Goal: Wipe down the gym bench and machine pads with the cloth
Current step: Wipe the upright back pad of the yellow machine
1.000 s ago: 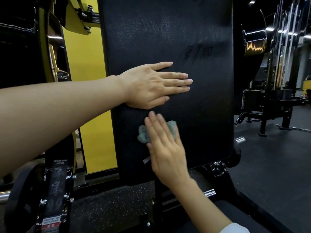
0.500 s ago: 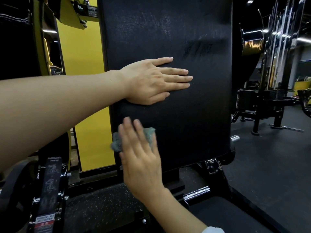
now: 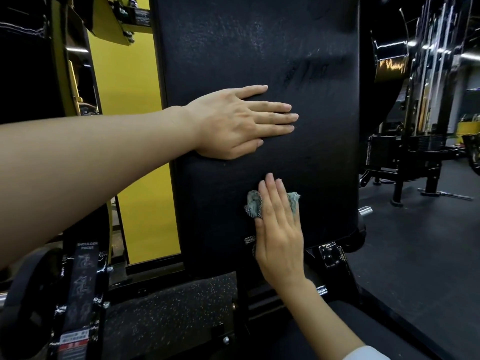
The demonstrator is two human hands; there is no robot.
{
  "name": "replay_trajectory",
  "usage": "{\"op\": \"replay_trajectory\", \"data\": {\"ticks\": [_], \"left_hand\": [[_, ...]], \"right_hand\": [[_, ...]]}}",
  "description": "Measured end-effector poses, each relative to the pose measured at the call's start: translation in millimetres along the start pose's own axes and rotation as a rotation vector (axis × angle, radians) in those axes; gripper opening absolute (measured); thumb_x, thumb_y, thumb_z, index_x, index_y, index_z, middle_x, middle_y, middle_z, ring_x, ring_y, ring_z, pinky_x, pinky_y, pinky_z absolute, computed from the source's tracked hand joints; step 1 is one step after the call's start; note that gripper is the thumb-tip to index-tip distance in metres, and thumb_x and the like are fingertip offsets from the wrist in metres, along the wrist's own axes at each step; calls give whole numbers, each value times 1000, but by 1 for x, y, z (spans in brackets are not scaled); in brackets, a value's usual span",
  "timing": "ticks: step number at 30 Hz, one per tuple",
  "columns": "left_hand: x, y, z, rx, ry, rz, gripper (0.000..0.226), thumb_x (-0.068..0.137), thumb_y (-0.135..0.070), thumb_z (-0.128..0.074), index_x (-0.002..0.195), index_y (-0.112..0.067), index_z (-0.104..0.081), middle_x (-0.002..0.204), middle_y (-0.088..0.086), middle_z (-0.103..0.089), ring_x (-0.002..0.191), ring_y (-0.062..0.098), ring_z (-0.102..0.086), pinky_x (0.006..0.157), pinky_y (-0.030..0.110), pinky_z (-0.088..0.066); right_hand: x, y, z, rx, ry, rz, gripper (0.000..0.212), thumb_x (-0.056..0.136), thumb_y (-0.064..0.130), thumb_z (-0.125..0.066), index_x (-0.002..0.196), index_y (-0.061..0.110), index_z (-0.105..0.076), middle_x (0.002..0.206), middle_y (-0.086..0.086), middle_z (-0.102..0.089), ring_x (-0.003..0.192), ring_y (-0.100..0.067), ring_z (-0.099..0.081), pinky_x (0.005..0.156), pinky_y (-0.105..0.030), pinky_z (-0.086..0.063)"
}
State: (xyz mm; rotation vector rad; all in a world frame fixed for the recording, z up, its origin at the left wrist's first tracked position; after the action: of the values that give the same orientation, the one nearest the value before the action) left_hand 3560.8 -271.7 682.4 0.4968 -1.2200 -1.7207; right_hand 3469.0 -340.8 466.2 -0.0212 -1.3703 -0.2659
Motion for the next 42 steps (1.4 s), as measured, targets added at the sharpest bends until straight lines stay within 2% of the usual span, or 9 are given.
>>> {"op": "replay_trajectory", "data": {"ticks": [5, 9, 12, 15, 22, 29, 33, 36, 42], "left_hand": [[2, 0, -1, 8, -17, 4, 61, 98, -41, -5, 158, -27, -11, 165, -10, -5, 152, 8, 0, 124, 41, 4], [2, 0, -1, 10, -22, 7, 60, 99, -40, -8, 158, -27, -12, 164, -11, -5, 151, 7, -1, 124, 40, 4], [2, 1, 0, 12, -12, 9, 60, 99, -41, -5, 158, -28, -9, 164, -11, -3, 151, 7, 2, 124, 41, 5], [2, 1, 0, 13, -4, 8, 60, 99, -41, -4, 158, -28, -8, 164, -11, -2, 152, 8, 3, 124, 41, 5], [1, 0, 0, 17, -10, 10, 60, 99, -40, -6, 158, -28, -10, 164, -10, -4, 152, 8, 1, 124, 41, 5], [2, -1, 1, 18, -17, 10, 59, 100, -39, -10, 158, -28, -10, 164, -9, -4, 152, 8, 2, 123, 40, 6], [3, -2, 0, 34, -27, 15, 59, 100, -39, -9, 158, -27, -10, 164, -9, -4, 152, 10, 1, 123, 40, 6], [3, -2, -2, 46, -49, 18, 58, 101, -39, -11, 158, -27, -12, 164, -9, -7, 152, 11, -2, 123, 41, 4], [4, -5, -1, 59, -59, 30, 58, 101, -39, -12, 158, -26, -16, 164, -8, -10, 152, 11, -5, 124, 46, -3]], "right_hand": [[-8, 33, -11, 20, -34, -75, 49, 107, 25, -25, 153, 10, -26, 162, -5, -24, 152, -21, -15, 121, -47, -19], [-21, 69, -21, 36, 91, 98, 50, 107, 27, -25, 154, 13, -24, 164, -2, -20, 152, -20, -14, 121, -47, -13], [-31, 80, -23, -46, 174, 294, 58, 101, 26, -40, 154, 16, -21, 163, 2, -17, 152, -18, -13, 122, -45, -13], [-30, 69, -19, -96, 186, 359, 60, 100, 25, -42, 155, 17, -18, 163, 3, -15, 152, -15, -13, 124, -42, -10], [-26, 6, -3, -58, 75, 185, 55, 101, 22, -39, 153, 13, -25, 161, 0, -24, 150, -16, -20, 121, -45, -18], [-14, -70, 23, -81, -43, -116, 51, 102, 17, -32, 153, 10, -26, 161, -5, -26, 151, -17, -19, 122, -45, -17], [-12, -67, 22, -60, -85, -207, 51, 103, 16, -30, 153, 8, -25, 162, -6, -24, 152, -18, -16, 123, -43, -11], [-13, -45, 18, -19, -36, -139, 53, 102, 16, -33, 153, 8, -25, 162, -6, -24, 152, -20, -15, 123, -43, -9], [-23, -5, 5, -78, 116, 190, 57, 100, 17, -39, 154, 13, -21, 162, -4, -24, 151, -21, -17, 122, -47, -15]]}}
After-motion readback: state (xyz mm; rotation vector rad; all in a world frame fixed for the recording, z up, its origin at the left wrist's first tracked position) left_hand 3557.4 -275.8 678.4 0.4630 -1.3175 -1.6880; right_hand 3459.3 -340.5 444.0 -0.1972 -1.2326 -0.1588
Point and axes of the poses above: each hand's wrist, its own x-axis towards the middle knuckle, its own z-axis out of the back of the hand, y = z × x, the point moved 2 cm from there along x, towards the middle knuckle
